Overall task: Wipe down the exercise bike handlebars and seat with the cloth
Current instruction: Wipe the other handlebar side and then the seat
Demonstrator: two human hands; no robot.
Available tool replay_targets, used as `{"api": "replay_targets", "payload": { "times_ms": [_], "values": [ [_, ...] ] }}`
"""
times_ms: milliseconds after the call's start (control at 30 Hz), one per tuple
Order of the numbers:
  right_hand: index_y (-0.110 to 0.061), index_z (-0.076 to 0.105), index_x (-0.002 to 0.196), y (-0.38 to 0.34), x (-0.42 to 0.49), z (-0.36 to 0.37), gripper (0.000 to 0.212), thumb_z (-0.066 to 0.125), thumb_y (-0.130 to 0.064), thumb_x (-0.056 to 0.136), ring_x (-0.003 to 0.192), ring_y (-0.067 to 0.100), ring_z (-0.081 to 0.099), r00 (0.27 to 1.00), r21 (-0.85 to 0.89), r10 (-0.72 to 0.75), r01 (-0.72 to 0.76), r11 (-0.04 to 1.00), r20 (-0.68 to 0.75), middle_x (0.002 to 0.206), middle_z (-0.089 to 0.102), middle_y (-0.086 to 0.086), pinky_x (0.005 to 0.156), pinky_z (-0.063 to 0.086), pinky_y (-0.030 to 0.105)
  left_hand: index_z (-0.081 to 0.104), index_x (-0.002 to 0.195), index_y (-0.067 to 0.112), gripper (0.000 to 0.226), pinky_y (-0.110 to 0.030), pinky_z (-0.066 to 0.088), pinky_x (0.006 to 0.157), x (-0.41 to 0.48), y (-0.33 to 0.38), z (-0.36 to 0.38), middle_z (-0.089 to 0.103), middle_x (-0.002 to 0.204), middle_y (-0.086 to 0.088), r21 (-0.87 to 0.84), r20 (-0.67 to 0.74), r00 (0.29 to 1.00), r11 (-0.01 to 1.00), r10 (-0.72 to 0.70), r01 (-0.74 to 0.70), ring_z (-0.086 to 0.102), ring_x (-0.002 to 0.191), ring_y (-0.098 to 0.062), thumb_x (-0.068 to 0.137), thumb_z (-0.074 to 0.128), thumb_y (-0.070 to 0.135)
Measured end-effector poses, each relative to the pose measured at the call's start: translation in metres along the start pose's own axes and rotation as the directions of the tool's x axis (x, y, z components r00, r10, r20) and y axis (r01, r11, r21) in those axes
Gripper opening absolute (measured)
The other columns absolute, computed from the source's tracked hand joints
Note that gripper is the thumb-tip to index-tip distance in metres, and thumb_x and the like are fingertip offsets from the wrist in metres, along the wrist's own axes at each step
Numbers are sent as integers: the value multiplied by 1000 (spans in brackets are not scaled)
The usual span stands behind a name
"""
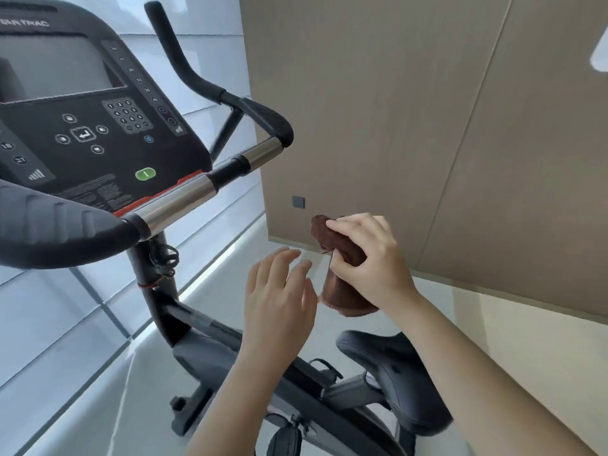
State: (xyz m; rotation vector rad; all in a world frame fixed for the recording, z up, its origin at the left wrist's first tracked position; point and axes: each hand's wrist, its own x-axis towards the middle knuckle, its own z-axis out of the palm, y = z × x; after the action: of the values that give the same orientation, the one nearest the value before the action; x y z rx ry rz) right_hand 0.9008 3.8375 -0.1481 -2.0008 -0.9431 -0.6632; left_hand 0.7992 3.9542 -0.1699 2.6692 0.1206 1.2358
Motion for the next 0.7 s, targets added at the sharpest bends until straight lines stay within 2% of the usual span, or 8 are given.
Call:
{"api": "replay_targets", "payload": {
  "times_ms": [100,267,367,500,700],
  "values": [
    [-13,67,106,17,-16,-33,35,62,-8,71,97,26,52,998,-49,43,-45,998,-36,100,63,4,87,43,28,68,91,3,21,-41,46,84,0,30,17,67,101,-15,-51,21,998,997,62,-61,62,98,-33,70,71,0],
    [-10,67,105,46,-39,-90,35,65,-5,71,98,27,53,992,-162,93,-106,981,-81,100,63,6,86,41,25,67,90,2,21,-42,47,82,6,83,46,67,100,-15,-135,34,989,981,147,-141,62,97,-34,69,70,-1],
    [-9,68,105,73,-57,-131,35,65,-3,70,99,29,54,986,-230,114,-139,963,-118,101,64,7,87,42,26,66,91,2,21,-39,42,85,11,127,67,66,100,-14,-192,55,977,962,207,-193,61,100,-33,70,68,-1],
    [-9,68,105,119,-81,-195,35,64,-5,71,97,29,55,967,-286,150,-207,936,-207,101,64,7,86,41,24,67,92,2,22,-39,45,84,13,201,104,66,101,-14,-276,95,961,934,261,-227,60,102,-32,70,68,-1],
    [-9,68,104,203,-116,-316,34,62,-7,71,98,29,55,947,-338,171,-260,904,-272,101,64,7,85,42,22,66,90,1,20,-36,38,88,23,341,169,65,101,-14,-363,82,950,897,301,-253,59,103,-33,70,68,-2]
  ]
}}
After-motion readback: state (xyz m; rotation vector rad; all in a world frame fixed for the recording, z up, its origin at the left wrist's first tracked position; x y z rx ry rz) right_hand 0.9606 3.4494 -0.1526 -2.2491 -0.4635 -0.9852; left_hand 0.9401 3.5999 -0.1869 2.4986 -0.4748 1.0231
